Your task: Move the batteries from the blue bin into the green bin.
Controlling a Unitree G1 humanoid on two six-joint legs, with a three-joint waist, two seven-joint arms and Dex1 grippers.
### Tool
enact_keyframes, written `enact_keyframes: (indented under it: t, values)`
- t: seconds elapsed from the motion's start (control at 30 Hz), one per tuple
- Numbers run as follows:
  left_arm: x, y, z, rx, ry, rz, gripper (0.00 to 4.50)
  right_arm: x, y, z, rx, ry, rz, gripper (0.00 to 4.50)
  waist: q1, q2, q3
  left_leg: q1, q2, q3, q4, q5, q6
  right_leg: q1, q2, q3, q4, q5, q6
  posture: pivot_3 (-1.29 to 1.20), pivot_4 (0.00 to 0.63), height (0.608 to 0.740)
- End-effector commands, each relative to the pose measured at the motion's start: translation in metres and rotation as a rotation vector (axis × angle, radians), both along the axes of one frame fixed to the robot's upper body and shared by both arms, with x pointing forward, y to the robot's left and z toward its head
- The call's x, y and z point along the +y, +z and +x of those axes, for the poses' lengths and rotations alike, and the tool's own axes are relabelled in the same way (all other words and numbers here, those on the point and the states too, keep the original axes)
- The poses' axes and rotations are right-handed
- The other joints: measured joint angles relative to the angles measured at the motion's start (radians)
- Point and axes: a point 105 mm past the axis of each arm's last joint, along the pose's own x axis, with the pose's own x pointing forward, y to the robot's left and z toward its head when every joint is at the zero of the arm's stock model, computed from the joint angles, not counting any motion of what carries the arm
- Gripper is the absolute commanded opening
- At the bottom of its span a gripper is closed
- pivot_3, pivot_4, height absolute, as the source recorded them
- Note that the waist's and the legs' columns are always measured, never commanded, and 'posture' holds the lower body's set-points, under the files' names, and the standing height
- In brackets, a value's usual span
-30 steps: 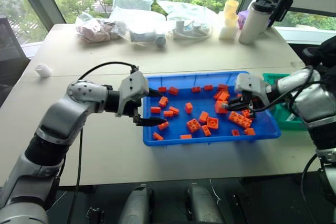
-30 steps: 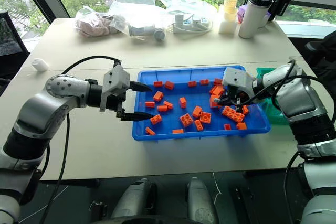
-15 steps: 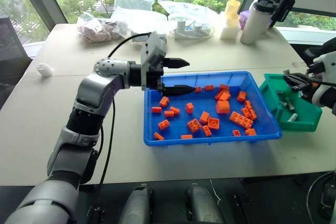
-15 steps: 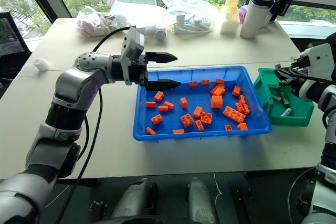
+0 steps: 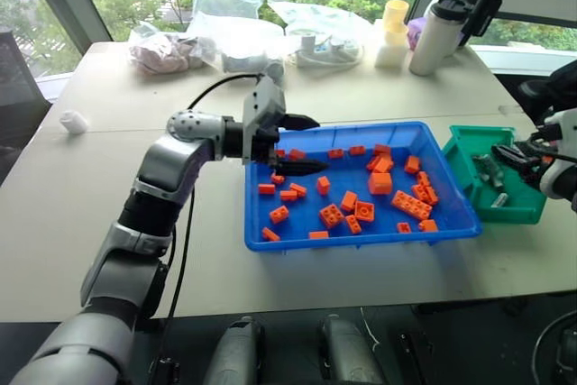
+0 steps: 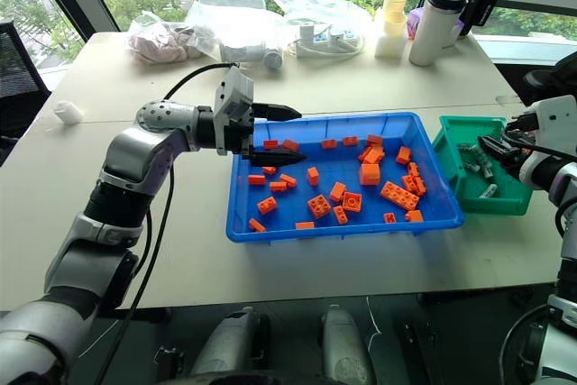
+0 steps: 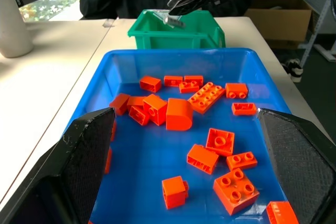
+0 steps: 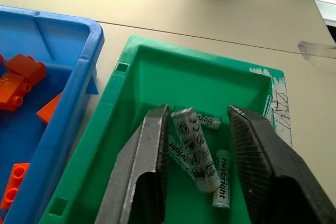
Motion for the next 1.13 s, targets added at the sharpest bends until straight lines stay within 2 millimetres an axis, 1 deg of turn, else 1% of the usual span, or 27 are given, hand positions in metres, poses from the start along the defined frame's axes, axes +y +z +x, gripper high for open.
enact_keyframes:
  t: [0.03, 0.07, 0.1, 0.17, 0.2, 0.27, 0.33, 0.37, 0.43, 0.5, 0.6, 0.7, 0.8, 0.87, 1.0, 1.13]
  values:
    - [0.004, 0.011, -0.003, -0.05, -0.001, -0.003, 4.5, -0.003, 0.017, -0.001, -0.046, 0.011, -0.044, 3.85, -0.001, 0.0, 0.0, 0.0, 0.0, 0.0, 0.0, 0.0, 0.0, 0.0, 0.0, 0.0, 0.0, 0.0, 0.0, 0.0, 0.15, 0.74]
    - [0.005, 0.011, -0.004, -0.05, 0.0, -0.002, 4.5, -0.003, 0.018, 0.0, -0.048, 0.012, -0.048, 4.31, -0.002, 0.0, 0.0, 0.0, 0.0, 0.0, 0.0, 0.0, 0.0, 0.0, 0.0, 0.0, 0.0, 0.0, 0.0, 0.0, 0.15, 0.74]
    - [0.009, 0.014, -0.003, -0.057, 0.004, 0.003, 4.5, -0.002, 0.023, 0.001, -0.061, 0.024, -0.05, 4.41, -0.002, 0.0, 0.0, 0.0, 0.0, 0.0, 0.0, 0.0, 0.0, 0.0, 0.0, 0.0, 0.0, 0.0, 0.0, 0.0, 0.15, 0.74]
    - [0.015, 0.018, -0.001, -0.067, 0.014, 0.008, 4.5, 0.001, 0.029, 0.002, -0.079, 0.04, -0.047, 4.41, -0.003, 0.0, 0.0, 0.0, 0.0, 0.0, 0.0, 0.0, 0.0, 0.0, 0.0, 0.0, 0.0, 0.0, 0.0, 0.0, 0.15, 0.74]
    - [0.022, 0.026, -0.001, -0.069, 0.034, -0.01, 4.5, 0.006, 0.041, 0.003, -0.132, 0.072, -0.015, 4.41, -0.006, 0.0, 0.0, 0.0, 0.0, 0.0, 0.0, 0.0, 0.0, 0.0, 0.0, 0.0, 0.0, 0.0, 0.0, 0.0, 0.15, 0.74]
    - [0.032, 0.035, -0.002, -0.066, 0.063, -0.038, 4.5, 0.015, 0.056, 0.003, -0.206, 0.124, 0.029, 4.41, -0.01, 0.0, 0.0, 0.0, 0.001, 0.0, 0.0, 0.0, 0.0, 0.0, 0.001, 0.0, 0.0, 0.0, 0.0, 0.0, 0.15, 0.74]
    - [0.048, 0.035, -0.008, -0.051, 0.115, -0.022, 4.5, 0.035, 0.064, -0.004, -0.237, 0.234, 0.105, 4.41, -0.008, 0.0, 0.0, 0.0, 0.002, 0.0, 0.0, 0.0, 0.0, 0.0, 0.001, 0.0, 0.0, 0.0, 0.0, 0.0, 0.15, 0.74]
    - [0.057, 0.031, -0.013, -0.04, 0.146, -0.005, 4.5, 0.049, 0.063, -0.01, -0.233, 0.308, 0.148, 4.41, -0.009, 0.0, 0.0, 0.0, 0.002, -0.001, -0.001, 0.0, 0.0, 0.0, 0.001, 0.0, 0.0, 0.0, 0.0, 0.0, 0.15, 0.74]
    - [0.069, 0.025, -0.025, -0.004, 0.191, 0.002, 4.5, 0.067, 0.056, -0.024, -0.216, 0.408, 0.183, 4.41, -0.007, 0.0, 0.0, 0.0, 0.002, -0.002, -0.002, 0.0, 0.001, 0.0, 0.001, 0.0, 0.0, 0.0, 0.0, 0.0, 0.15, 0.74]
    - [0.078, 0.022, -0.039, 0.015, 0.231, 0.013, 4.5, 0.071, 0.047, -0.035, -0.189, 0.433, 0.206, 4.41, -0.002, 0.0, 0.0, 0.0, 0.003, -0.003, -0.002, -0.001, 0.001, 0.0, 0.001, 0.0, 0.0, 0.0, 0.0, 0.0, 0.15, 0.74]
    - [0.089, 0.024, -0.05, 0.03, 0.331, -0.022, 4.5, 0.072, 0.037, -0.048, -0.154, 0.466, 0.251, 4.41, 0.011, -0.001, 0.0, -0.001, 0.001, -0.004, 0.0, -0.001, 0.001, 0.002, -0.002, 0.0, -0.001, 0.0, 0.0, 0.0, 0.15, 0.74]
    - [0.097, 0.021, -0.06, 0.046, 0.402, -0.027, 4.5, 0.078, 0.024, -0.059, -0.083, 0.509, 0.272, 4.41, 0.015, -0.001, 0.0, 0.003, 0.0, -0.004, 0.001, -0.001, 0.001, 0.008, -0.003, 0.0, -0.003, 0.001, 0.001, 0.0, 0.15, 0.74]
    - [0.109, 0.013, -0.063, 0.092, 0.491, -0.056, 4.5, 0.084, 0.015, -0.064, -0.038, 0.549, 0.277, 4.41, 0.014, -0.001, 0.0, 0.009, 0.0, -0.004, 0.0, -0.002, 0.002, 0.013, -0.002, 0.0, -0.004, 0.0, 0.002, 0.0, 0.15, 0.74]
    - [0.115, 0.006, -0.063, 0.133, 0.519, -0.083, 4.5, 0.088, 0.012, -0.064, -0.02, 0.577, 0.265, 4.41, 0.012, -0.001, 0.0, 0.01, 0.0, -0.004, -0.001, -0.002, 0.002, 0.014, -0.001, -0.001, -0.005, 0.0, 0.002, 0.0, 0.15, 0.74]
    - [0.127, -0.012, -0.052, 0.188, 0.587, -0.1, 4.5, 0.088, 0.01, -0.059, -0.029, 0.583, 0.26, 4.41, 0.004, -0.001, 0.001, 0.011, 0.0, -0.003, -0.001, -0.002, 0.002, 0.015, -0.001, 0.0, -0.005, 0.0, 0.002, 0.0, 0.15, 0.74]
    - [0.133, -0.017, -0.048, 0.194, 0.623, -0.105, 4.5, 0.09, 0.008, -0.059, -0.031, 0.59, 0.26, 4.41, 0.002, -0.001, 0.001, 0.011, 0.0, -0.003, -0.001, -0.002, 0.002, 0.015, -0.001, -0.001, -0.005, 0.0, 0.002, 0.0, 0.15, 0.74]
